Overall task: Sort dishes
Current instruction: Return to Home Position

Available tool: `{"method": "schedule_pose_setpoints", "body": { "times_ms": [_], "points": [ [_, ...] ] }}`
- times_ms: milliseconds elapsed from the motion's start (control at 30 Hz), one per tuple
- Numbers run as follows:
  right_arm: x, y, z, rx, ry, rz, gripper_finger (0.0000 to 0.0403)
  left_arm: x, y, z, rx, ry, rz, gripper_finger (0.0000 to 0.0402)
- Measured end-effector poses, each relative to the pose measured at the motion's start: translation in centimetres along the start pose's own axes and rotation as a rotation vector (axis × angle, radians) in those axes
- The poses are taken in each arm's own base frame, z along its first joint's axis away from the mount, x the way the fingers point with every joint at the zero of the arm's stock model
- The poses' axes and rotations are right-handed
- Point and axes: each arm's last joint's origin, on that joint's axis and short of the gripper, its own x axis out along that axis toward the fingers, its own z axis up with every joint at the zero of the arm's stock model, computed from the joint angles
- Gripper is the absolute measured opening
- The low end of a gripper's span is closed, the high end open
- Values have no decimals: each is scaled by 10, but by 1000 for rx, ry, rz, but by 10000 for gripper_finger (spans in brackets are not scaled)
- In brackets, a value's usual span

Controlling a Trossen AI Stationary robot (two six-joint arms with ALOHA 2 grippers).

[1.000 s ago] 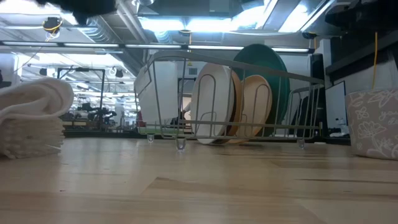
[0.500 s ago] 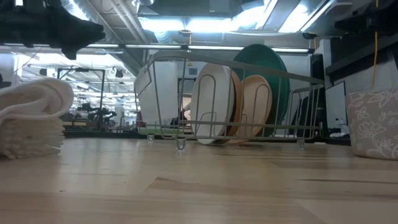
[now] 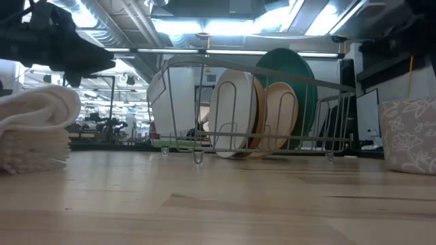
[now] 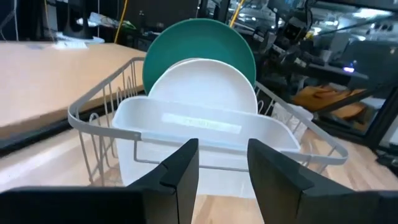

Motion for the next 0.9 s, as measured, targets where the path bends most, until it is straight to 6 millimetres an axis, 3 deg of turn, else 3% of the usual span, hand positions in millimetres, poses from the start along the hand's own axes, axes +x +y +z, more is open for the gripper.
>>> {"method": "schedule_pose_setpoints", "body": {
  "times_ms": [333, 567, 900],
  "points": [
    [29, 16, -31, -6, -54, -12, 166, 0, 0, 0, -5, 3, 0, 127],
    [33, 21, -52, -71, 86, 23, 166, 0, 0, 0, -17, 3, 1, 127],
    [33, 22, -52, -85, 98, 36, 166, 0, 0, 0, -11, 5, 1, 127]
  ]
}}
